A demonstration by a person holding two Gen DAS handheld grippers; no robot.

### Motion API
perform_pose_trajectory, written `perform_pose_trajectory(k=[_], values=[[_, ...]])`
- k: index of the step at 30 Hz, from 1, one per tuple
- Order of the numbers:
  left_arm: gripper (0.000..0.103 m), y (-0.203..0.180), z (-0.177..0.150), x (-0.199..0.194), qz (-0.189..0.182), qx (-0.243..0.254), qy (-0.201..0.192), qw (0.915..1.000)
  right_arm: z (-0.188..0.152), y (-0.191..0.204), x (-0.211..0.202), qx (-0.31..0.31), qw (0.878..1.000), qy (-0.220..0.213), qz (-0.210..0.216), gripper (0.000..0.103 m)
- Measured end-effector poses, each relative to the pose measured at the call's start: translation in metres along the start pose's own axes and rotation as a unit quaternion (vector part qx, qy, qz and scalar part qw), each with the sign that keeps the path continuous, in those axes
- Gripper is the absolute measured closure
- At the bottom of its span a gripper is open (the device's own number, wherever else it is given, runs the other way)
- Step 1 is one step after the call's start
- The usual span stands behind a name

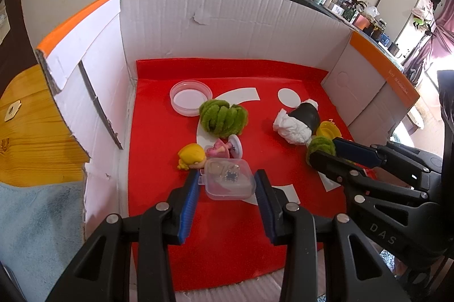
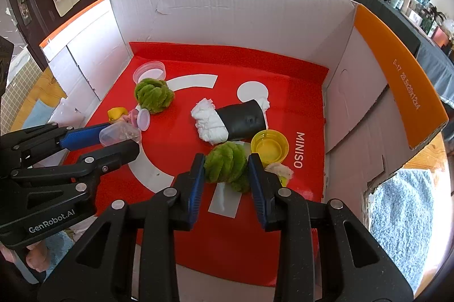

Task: Organize objects
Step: 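Lower the container and yarn ball onto the red floor and open both tools, then withdraw both open tools up out of the box toward the towel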

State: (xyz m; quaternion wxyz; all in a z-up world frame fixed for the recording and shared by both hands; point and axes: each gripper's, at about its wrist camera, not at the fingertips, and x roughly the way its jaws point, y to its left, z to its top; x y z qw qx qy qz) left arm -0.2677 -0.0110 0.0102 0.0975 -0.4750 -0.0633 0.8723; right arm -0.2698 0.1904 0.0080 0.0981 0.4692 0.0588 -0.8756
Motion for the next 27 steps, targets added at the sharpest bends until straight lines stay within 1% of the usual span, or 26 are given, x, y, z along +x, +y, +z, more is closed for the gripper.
perform_pose_trajectory(k=[8,9,10,11,20,21,23,27], values=[[0.062,0.001,0.000,0.000,0.001,0.000,-0.001,1.0000,-0.001,0.000,0.000,-0.003,1.000,0.001,-0.001,0.071],[0.062,0.001,0.000,0.000,0.001,0.000,-0.001,1.0000,-0.001,0.000,0.001,-0.002,1.000,0.002,0.000,0.062],[0.060,0.001,0.000,-0.001,0.002,0.000,-0.001,1.0000,-0.001,0.000,0.001,-0.002,1.000,0.004,0.001,0.047],[0.059,0.001,0.000,-0.001,0.002,0.000,-0.001,1.0000,-0.001,0.000,0.002,-0.003,1.000,0.006,0.002,0.044],[0.059,0.003,0.001,0.000,0.003,-0.001,-0.003,1.0000,-0.003,0.001,-0.004,-0.005,1.000,-0.002,-0.002,0.044],[0.058,0.003,0.001,0.000,0.003,0.000,-0.003,1.0000,-0.003,0.001,-0.005,-0.005,1.000,-0.003,-0.002,0.044],[0.051,0.003,0.000,-0.002,0.006,0.000,-0.006,1.0000,-0.003,0.001,-0.006,-0.005,1.000,-0.005,-0.002,0.044],[0.050,0.004,0.000,-0.006,0.008,0.005,-0.011,0.9999,-0.005,0.000,-0.009,-0.004,1.000,-0.007,-0.003,0.044]])
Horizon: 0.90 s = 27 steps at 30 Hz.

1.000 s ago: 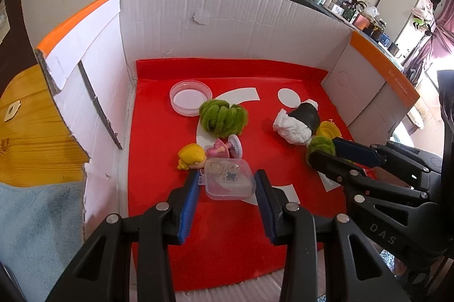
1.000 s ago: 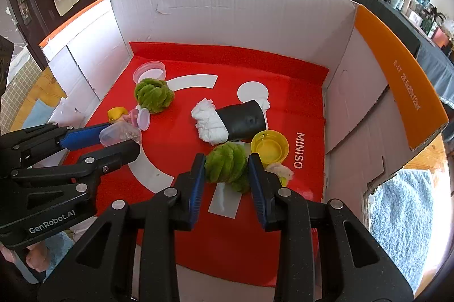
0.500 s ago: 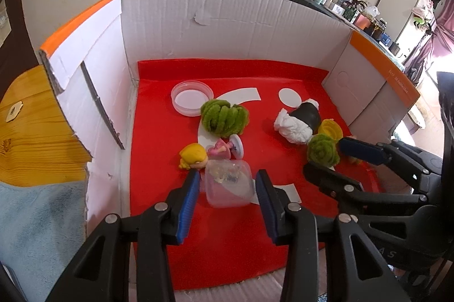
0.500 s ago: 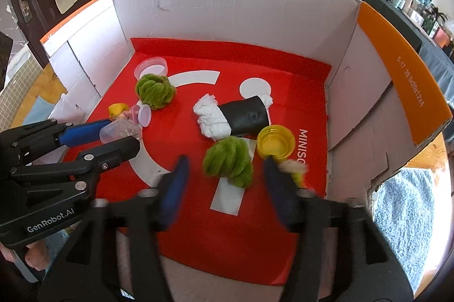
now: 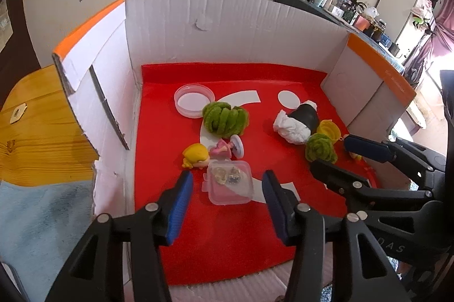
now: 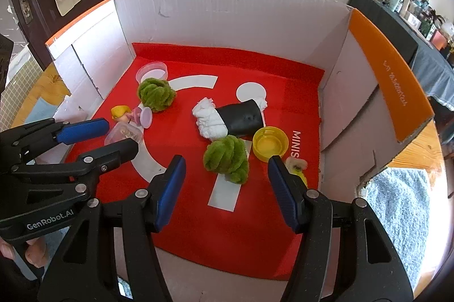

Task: Organize objects
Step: 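Withdraw both open tools up out of the box toward the towel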

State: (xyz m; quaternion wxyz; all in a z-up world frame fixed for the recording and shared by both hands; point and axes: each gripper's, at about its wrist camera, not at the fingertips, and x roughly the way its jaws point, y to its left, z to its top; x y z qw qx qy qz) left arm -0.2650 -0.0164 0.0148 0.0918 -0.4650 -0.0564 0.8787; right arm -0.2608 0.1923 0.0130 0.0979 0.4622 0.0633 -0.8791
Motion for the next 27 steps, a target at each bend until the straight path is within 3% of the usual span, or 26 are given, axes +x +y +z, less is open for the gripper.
perform_pose_trajectory(k=[8,27], values=[[0.047,0.002,0.001,-0.003,0.001,0.002,-0.002,1.0000,-0.001,-0.001,-0.007,0.001,1.000,-0.004,-0.001,0.044],[0.035,-0.014,-0.010,-0.025,-0.001,0.009,-0.024,0.9997,-0.009,-0.003,-0.033,0.008,1.000,-0.025,0.005,0.033]])
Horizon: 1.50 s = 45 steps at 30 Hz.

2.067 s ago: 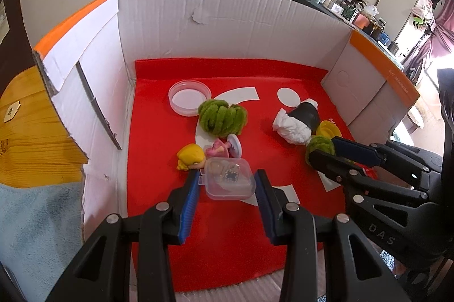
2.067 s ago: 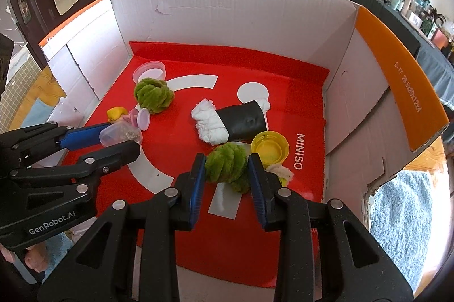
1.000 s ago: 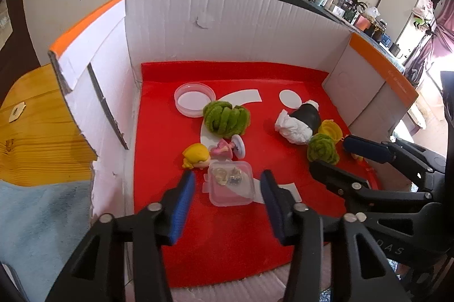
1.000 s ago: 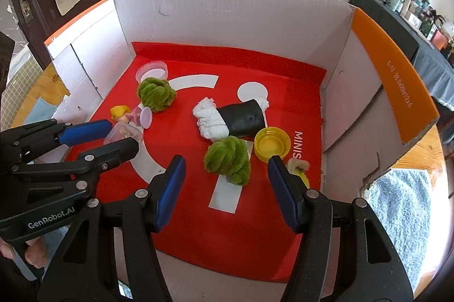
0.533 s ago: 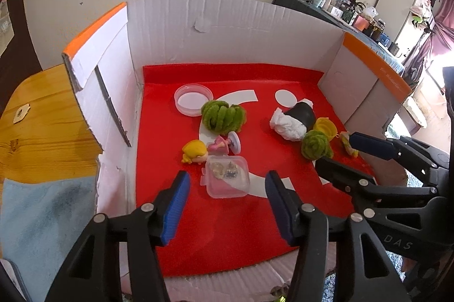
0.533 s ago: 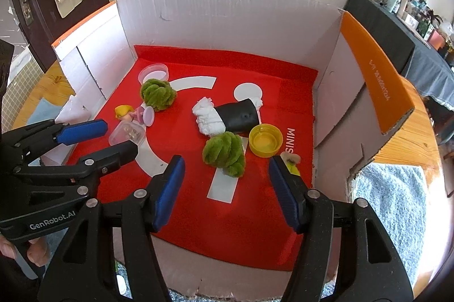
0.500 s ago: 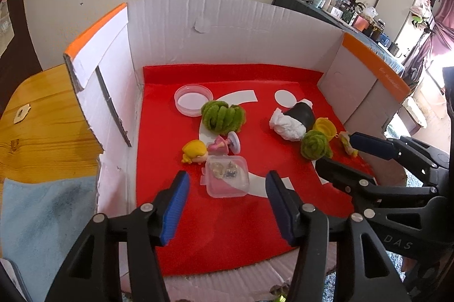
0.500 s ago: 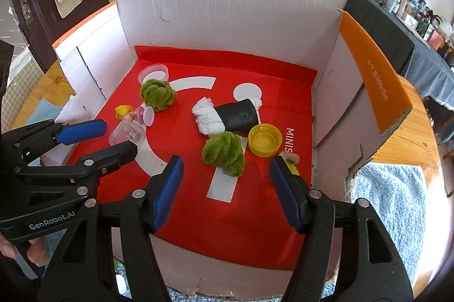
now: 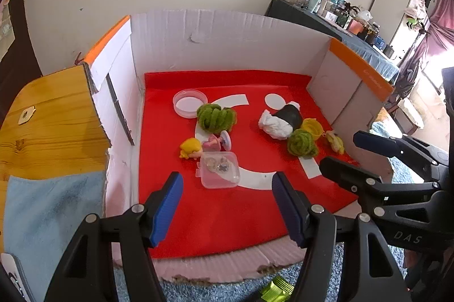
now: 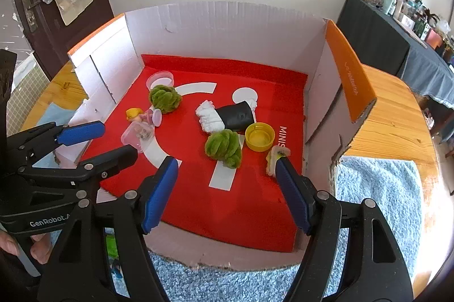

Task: Organize objects
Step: 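Withdraw both open tools up out of the box toward the towel, then move the left tool to the green foil package while the right approaches the boy figurine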

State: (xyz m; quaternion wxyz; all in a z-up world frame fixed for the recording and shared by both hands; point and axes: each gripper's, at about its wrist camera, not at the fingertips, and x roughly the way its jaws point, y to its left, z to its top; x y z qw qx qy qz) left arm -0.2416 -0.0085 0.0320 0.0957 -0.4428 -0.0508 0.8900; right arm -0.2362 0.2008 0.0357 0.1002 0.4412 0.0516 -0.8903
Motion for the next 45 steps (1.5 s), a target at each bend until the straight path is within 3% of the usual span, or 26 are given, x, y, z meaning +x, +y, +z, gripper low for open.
perform_pose_trajectory(k=[12,16,20,31,35,45], values=[[0.022,-0.002,-0.010,-0.021,0.008,0.003,-0.019,0.9998,-0.008,0.001,-0.027,-0.001,1.000,-0.023,0.002,0.027],[0.022,0.000,-0.014,-0.031,0.008,0.002,-0.024,0.9997,-0.012,0.004,-0.038,-0.006,0.999,-0.032,0.001,0.020],[0.014,0.002,-0.020,-0.039,0.010,0.002,-0.029,0.9995,-0.018,0.009,-0.048,-0.013,0.999,-0.040,0.001,0.020],[0.014,0.008,-0.037,-0.056,0.013,-0.004,-0.033,0.9994,-0.032,0.023,-0.066,-0.026,0.998,-0.052,0.003,0.013],[0.007,0.010,-0.042,-0.060,0.013,-0.007,-0.034,0.9993,-0.037,0.027,-0.070,-0.031,0.998,-0.054,0.004,0.010],[0.003,0.018,-0.056,-0.068,0.022,-0.020,-0.036,0.9989,-0.063,0.042,-0.068,-0.045,0.998,-0.040,0.018,0.010]])
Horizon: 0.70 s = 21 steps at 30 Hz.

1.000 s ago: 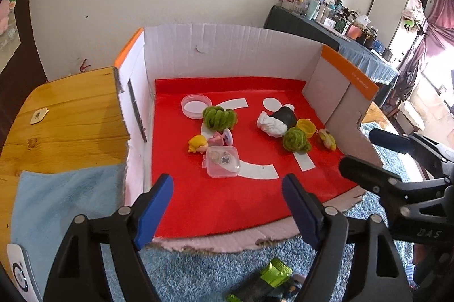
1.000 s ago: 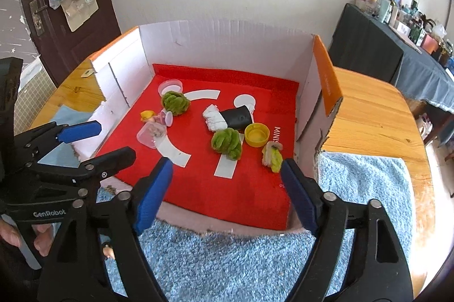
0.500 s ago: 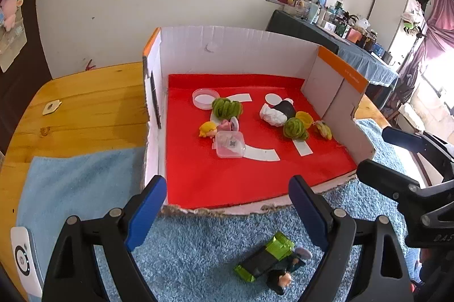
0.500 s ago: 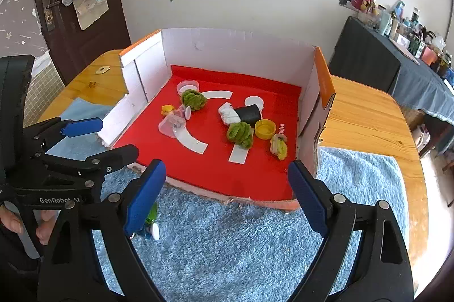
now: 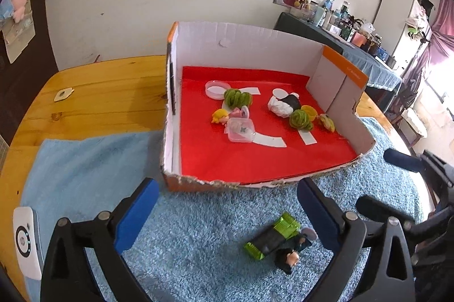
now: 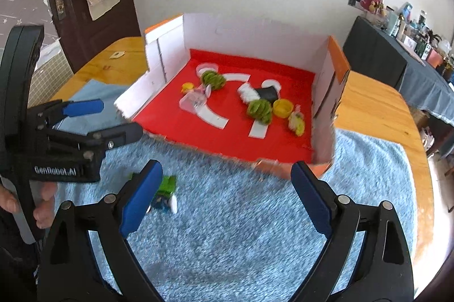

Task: Organize objects
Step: 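Move the left tool to the green foil package while the right approaches the boy figurine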

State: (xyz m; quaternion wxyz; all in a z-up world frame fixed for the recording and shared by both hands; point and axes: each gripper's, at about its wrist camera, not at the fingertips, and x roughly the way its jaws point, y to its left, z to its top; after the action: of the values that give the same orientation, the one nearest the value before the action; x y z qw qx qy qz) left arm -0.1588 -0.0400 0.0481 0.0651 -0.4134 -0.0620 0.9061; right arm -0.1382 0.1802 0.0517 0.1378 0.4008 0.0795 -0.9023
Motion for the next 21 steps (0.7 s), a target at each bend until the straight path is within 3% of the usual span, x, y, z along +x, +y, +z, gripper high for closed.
perform_pose_trajectory(k=[21], values=[[0.003,0.019,-0.024,-0.006,0.013,-0.014,0.012,0.9997,-0.041,0.054,0.039,-0.031,0.996,0.054,0.060,0.010]])
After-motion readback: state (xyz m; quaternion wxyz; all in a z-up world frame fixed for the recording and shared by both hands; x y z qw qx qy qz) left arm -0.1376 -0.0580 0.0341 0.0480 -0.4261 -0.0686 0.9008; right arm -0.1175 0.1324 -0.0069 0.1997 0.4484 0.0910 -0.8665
